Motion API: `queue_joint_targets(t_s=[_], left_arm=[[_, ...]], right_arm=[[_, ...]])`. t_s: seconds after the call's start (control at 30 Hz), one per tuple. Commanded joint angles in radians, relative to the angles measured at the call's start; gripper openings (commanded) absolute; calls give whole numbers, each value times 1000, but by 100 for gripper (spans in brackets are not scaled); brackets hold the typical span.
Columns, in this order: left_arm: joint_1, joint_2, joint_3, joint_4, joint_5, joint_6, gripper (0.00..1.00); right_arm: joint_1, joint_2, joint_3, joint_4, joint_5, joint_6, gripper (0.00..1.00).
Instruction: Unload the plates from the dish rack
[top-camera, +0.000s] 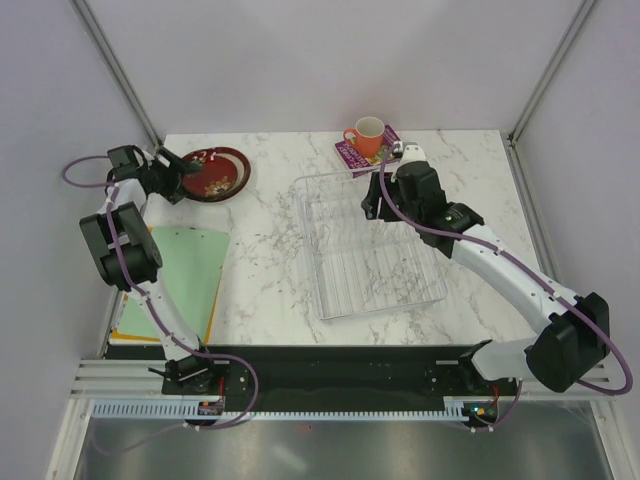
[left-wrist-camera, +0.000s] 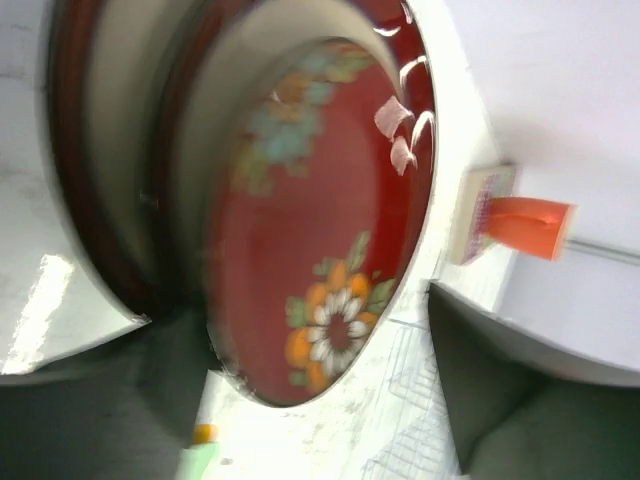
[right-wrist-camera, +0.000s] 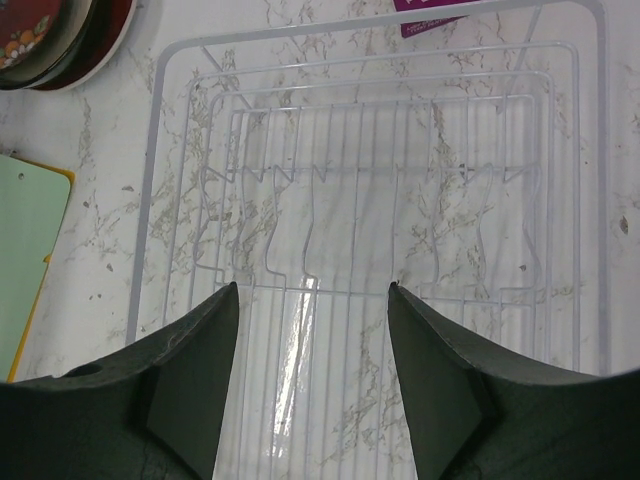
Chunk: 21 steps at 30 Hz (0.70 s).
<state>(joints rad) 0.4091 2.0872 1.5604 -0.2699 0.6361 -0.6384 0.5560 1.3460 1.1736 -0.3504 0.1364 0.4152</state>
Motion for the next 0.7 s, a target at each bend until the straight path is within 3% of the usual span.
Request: queue_joint_targets(t_s=[0.0,0.43,0.67], left_arm=[[14,-1,49,-15,16,29,99],[20,-26,72,-96,8,62,100],[20,-101,122,-210,-160,149,100]], right_arm=[[-4,-41,-11,37,-3,10,68],[-4,-71,-34,34,-8,16,68],[-4,-77,-45,34,-9,22,68]])
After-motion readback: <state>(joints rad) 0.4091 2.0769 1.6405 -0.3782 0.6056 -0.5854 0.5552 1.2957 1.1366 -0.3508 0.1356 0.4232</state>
